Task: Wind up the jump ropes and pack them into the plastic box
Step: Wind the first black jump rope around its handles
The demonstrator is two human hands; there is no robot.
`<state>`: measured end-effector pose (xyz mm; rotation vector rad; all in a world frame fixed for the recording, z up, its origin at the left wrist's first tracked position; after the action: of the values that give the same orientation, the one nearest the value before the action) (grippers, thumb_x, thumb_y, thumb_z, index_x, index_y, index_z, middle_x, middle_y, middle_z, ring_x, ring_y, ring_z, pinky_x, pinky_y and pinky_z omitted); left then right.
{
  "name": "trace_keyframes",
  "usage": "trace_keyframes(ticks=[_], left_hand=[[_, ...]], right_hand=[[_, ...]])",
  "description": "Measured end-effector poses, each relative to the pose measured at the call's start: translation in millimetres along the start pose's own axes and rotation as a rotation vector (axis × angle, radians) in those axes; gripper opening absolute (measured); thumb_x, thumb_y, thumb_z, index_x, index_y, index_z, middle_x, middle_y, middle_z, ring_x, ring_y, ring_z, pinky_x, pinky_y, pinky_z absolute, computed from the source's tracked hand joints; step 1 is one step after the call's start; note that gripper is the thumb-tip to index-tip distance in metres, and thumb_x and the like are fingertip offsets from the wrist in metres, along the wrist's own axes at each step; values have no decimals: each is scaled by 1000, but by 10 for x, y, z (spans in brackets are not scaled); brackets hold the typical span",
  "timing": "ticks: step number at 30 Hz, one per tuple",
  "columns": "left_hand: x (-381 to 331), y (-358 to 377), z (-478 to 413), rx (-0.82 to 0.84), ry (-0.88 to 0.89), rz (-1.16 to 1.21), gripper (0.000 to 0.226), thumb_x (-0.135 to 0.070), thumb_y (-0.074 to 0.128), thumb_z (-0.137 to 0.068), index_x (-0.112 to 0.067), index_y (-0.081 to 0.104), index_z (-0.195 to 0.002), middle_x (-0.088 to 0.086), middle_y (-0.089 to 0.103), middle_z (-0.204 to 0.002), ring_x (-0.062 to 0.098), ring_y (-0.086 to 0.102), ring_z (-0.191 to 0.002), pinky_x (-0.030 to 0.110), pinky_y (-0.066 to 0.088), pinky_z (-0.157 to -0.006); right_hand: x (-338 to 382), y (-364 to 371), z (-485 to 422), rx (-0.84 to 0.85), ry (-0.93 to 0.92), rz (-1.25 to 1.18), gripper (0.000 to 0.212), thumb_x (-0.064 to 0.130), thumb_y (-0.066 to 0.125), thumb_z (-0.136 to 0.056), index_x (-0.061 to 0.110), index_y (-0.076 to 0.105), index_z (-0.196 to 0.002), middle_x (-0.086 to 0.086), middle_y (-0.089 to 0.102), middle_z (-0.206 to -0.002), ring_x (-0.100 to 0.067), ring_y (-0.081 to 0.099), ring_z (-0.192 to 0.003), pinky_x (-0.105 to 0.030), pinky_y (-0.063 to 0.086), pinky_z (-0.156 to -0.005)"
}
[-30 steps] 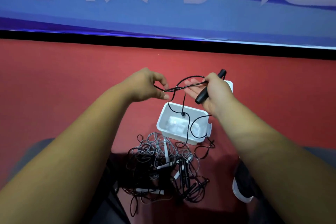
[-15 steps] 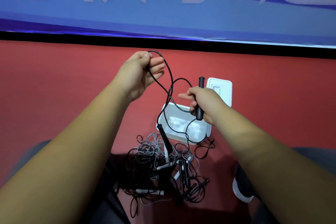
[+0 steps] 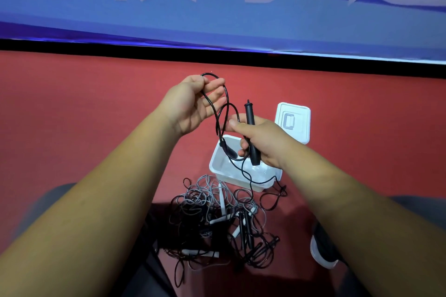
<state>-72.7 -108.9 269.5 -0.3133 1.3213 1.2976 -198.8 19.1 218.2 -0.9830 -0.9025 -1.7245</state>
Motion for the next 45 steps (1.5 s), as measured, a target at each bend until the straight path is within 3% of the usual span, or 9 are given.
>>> trace_keyframes(ticks=[7, 10, 13, 18, 20, 23, 31, 39, 45], left_hand=[[42, -156, -96, -168, -16, -82, 19, -14, 39, -111, -13, 54, -100, 10, 76, -93, 17, 76, -76, 39, 63, -81], [26, -286, -143, -302, 48, -618, 15, -25, 53, -106, -16, 61, -96, 6, 71, -95, 20, 73, -80, 37, 57, -85], [0, -289, -95, -437, 145, -1256, 40, -35, 68, -96, -8, 57, -123, 13, 58, -127, 35, 61, -112, 39, 49, -89], [6, -10, 14, -304, 319, -1402, 21, -10, 64, -86, -9, 59, -106, 10, 60, -107, 33, 59, -97, 39, 48, -79], [197, 20, -12, -28, 170, -1304, 11, -4, 66, -88, -13, 68, -95, 10, 73, -91, 30, 70, -90, 42, 58, -79], [530, 36, 14, 282, -25, -1144, 17, 0, 74, -90, -9, 75, -104, 16, 78, -101, 23, 72, -92, 50, 58, -100], [787, 251, 82, 514, -9, -1217, 16, -19, 78, -94, -21, 81, -109, -1, 80, -102, 5, 64, -86, 25, 54, -80], [684, 143, -46, 281, 55, -1038, 7, -14, 70, -99, -10, 76, -97, 2, 76, -87, 9, 66, -75, 27, 54, -70], [373, 74, -134, -60, 53, -320, 20, -14, 49, -110, -10, 60, -94, 11, 75, -87, 24, 74, -79, 33, 64, -73]], right_hand=[[105, -63, 7, -41, -69, 120, 19, 19, 75, -100, 4, 73, -113, -8, 82, -101, -16, 66, -65, -31, 59, -60], [120, -97, -9, -78, -65, 126, 19, 18, 75, -100, 2, 73, -111, -10, 82, -97, -16, 73, -74, -28, 57, -59], [114, -145, -24, -137, -36, 91, 19, 16, 76, -99, 1, 72, -109, -11, 82, -95, -17, 75, -73, -28, 57, -60], [163, -203, -6, -196, -8, 10, 18, 13, 77, -97, 1, 72, -109, -10, 82, -91, -14, 72, -62, -26, 57, -58], [194, -212, -1, -209, -7, -13, 15, 12, 75, -98, 1, 73, -108, -10, 82, -90, -14, 71, -62, -25, 57, -58], [245, -238, 8, -216, -8, -43, 15, 11, 75, -98, 1, 73, -108, -13, 82, -95, -19, 74, -71, -26, 55, -56], [373, -394, 35, -263, -45, -8, 20, 17, 77, -97, 5, 71, -112, -6, 83, -94, -17, 73, -75, -28, 50, -58], [372, -631, -4, -382, -108, 57, 18, 25, 77, -98, 10, 72, -106, -6, 82, -89, -15, 74, -68, -28, 54, -54], [-82, -689, -133, -377, 92, 208, 26, 28, 72, -102, 5, 73, -114, -8, 81, -84, -16, 74, -66, -30, 59, -52]])
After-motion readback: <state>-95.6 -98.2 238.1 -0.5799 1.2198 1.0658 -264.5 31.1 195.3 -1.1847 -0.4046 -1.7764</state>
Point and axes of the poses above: each hand's wrist, its own z-axis away from the middle knuckle, its own y-axis out of the palm, x = y × z, the point moved 6 cm from there along -z, towards the middle knuckle
